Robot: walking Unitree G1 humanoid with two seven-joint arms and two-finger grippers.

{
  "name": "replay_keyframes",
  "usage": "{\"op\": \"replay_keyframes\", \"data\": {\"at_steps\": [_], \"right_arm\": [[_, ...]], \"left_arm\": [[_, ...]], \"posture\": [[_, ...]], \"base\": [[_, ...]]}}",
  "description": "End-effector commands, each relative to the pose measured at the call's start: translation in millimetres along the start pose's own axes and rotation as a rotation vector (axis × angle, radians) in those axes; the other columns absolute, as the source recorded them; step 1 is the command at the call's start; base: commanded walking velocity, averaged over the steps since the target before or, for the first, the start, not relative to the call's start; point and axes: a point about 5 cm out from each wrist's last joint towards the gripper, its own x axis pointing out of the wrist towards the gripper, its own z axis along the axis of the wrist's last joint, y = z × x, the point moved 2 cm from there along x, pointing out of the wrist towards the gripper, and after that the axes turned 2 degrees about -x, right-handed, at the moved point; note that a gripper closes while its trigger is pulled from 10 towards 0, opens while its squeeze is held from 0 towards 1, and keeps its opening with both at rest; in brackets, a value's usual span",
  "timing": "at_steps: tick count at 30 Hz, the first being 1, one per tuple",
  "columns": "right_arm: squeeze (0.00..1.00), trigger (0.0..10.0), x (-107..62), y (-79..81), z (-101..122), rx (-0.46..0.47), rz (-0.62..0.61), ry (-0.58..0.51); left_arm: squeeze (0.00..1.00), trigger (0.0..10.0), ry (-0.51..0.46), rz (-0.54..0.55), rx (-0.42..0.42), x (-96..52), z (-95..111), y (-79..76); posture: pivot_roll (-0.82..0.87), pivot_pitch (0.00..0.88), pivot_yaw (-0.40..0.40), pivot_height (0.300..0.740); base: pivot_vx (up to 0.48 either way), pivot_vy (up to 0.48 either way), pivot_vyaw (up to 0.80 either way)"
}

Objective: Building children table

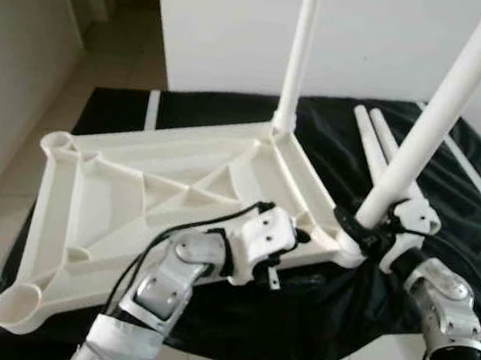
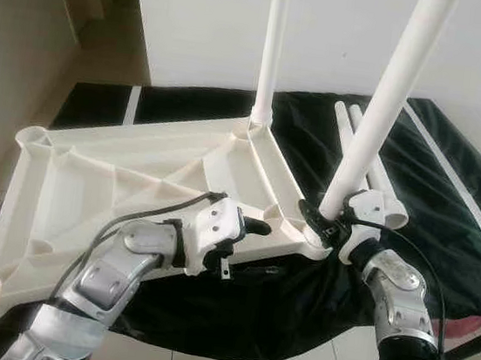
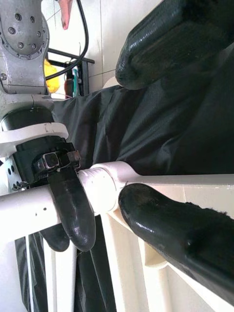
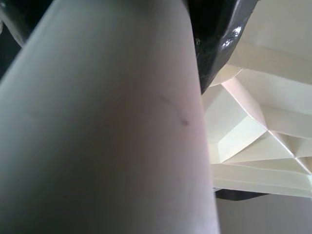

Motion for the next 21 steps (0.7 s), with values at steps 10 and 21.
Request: {"op": "replay_keyframes", "data": {"at_steps": [10,21], "right_arm": [[0.0,10.0,-4.5,9.4,-25.7,0.048,-0.173,0.108],[0.0,10.0,-6.8,12.6,-32.6,0.124,-0.616,0.197]], "left_arm": [[0.0,10.0,-0.015,0.036,0.001,2.4,2.9,-0.3],[0.0,10.0,-0.015,0.027,0.003,3.9,3.2,-1.5]], "posture": [[-0.01,0.0,0.007,0.74],[-0.01,0.0,0.009,0.74]], "base": [[0.0,0.0,0.0],[0.0,0.0,0.0]]}}
